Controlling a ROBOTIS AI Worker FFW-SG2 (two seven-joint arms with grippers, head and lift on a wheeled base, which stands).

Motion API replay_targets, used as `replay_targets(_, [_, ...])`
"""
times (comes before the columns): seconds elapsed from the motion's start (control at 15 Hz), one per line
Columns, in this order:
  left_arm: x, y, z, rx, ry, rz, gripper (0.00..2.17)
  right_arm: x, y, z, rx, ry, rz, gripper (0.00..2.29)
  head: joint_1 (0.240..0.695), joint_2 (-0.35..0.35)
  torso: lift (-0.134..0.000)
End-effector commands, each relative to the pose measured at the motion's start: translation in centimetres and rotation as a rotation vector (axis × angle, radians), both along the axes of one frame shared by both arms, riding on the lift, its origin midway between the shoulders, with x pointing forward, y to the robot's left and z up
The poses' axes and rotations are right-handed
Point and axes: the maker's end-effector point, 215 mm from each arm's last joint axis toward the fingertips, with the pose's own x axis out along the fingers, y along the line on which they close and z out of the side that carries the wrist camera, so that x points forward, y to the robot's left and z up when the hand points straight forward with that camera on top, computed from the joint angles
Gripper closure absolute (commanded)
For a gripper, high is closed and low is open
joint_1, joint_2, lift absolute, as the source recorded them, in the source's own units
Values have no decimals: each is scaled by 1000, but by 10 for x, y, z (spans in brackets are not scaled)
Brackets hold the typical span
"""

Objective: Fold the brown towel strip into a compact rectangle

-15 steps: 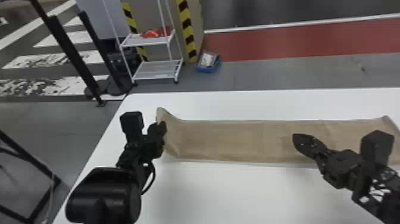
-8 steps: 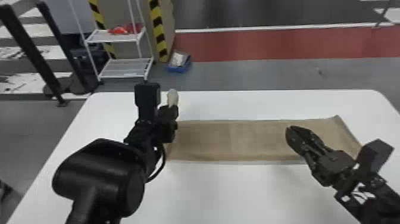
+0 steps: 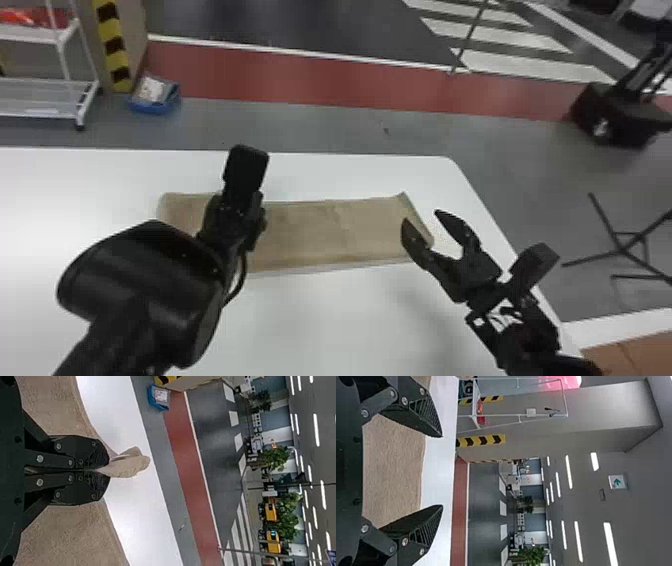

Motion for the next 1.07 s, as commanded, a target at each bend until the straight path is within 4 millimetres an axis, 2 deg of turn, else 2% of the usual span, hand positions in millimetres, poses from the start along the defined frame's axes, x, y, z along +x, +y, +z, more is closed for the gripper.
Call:
replay_targets(0.0, [0,-29,3,-44,-37,-44,147,-2,-22,-2,13,3,-34,100,695,-322,-123])
replay_targets(0.07, [-2,-33,5,-66,-37,-52,-1,1,-25,-2,15,2,-43,93,695,-339,-123])
replay_targets(0.2, [-9,-35,5,-79,-38,-51,22,10,-13,-1,23,2,-30,97,695,-350,-123])
replay_targets(0.33, [-22,-28,22,-138,-60,-38,66,21,19,-4,22,9,3,97,695,-350,-123])
replay_targets(0.4, [-27,-16,30,-166,-72,-16,66,26,36,-5,29,18,21,100,695,-350,-123])
replay_targets(0.53, [-28,14,43,-185,-107,41,66,33,72,-22,39,77,57,154,695,-330,-123])
replay_targets(0.67, [-25,73,46,-178,-188,111,66,40,114,-38,46,147,89,218,695,-253,-123])
replay_targets(0.73, [-27,110,47,-175,-235,158,66,43,132,-45,20,172,98,218,695,-222,-123])
replay_targets(0.8, [-30,133,45,-176,-258,183,66,48,150,-46,5,183,107,221,695,-181,-123])
replay_targets(0.93, [-35,160,46,-179,-308,196,66,55,179,-47,3,201,123,286,695,-102,-123])
replay_targets(1.0, [-39,171,47,-186,-326,209,66,58,191,-50,-4,219,126,286,695,-38,-123])
